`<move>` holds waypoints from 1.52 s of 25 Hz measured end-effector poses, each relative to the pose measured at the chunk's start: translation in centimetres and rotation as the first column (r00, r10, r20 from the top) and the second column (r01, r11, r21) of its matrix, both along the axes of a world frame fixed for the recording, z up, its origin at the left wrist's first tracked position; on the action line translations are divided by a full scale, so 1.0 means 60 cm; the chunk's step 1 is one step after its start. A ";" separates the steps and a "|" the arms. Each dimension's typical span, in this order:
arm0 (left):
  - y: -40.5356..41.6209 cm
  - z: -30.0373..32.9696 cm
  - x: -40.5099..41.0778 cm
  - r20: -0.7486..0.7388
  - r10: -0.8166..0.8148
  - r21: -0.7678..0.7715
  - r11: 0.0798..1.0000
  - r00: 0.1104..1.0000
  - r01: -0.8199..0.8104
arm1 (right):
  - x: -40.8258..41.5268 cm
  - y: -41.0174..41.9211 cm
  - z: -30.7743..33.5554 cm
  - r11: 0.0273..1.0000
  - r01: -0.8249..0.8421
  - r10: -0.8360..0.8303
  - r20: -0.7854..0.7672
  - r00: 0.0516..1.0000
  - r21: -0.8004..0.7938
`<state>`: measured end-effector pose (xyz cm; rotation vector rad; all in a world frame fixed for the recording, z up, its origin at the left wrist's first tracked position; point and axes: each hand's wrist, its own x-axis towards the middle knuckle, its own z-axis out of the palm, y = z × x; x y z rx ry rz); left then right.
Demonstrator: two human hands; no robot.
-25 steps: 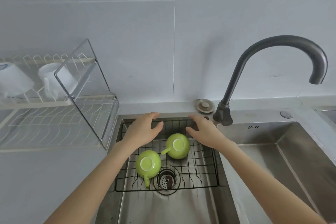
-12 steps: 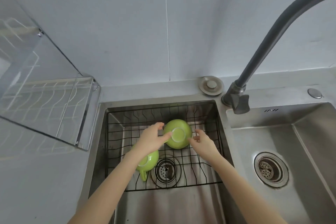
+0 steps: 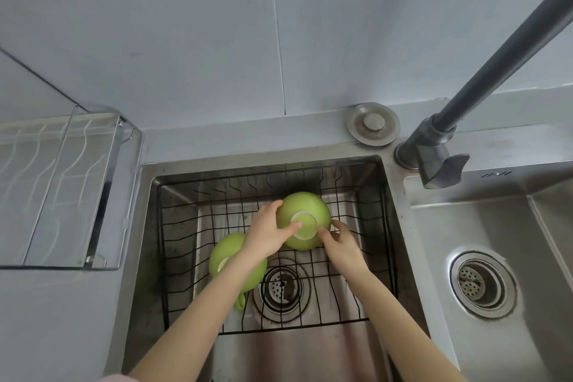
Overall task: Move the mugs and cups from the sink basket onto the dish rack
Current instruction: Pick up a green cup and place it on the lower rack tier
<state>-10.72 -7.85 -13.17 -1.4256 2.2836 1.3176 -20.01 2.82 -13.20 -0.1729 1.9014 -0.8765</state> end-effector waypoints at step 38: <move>0.152 0.114 0.128 -0.275 0.338 0.181 0.938 0.900 -0.297 | 0.099 0.122 0.142 0.993 0.001 -0.022 -0.177 0.984 -0.120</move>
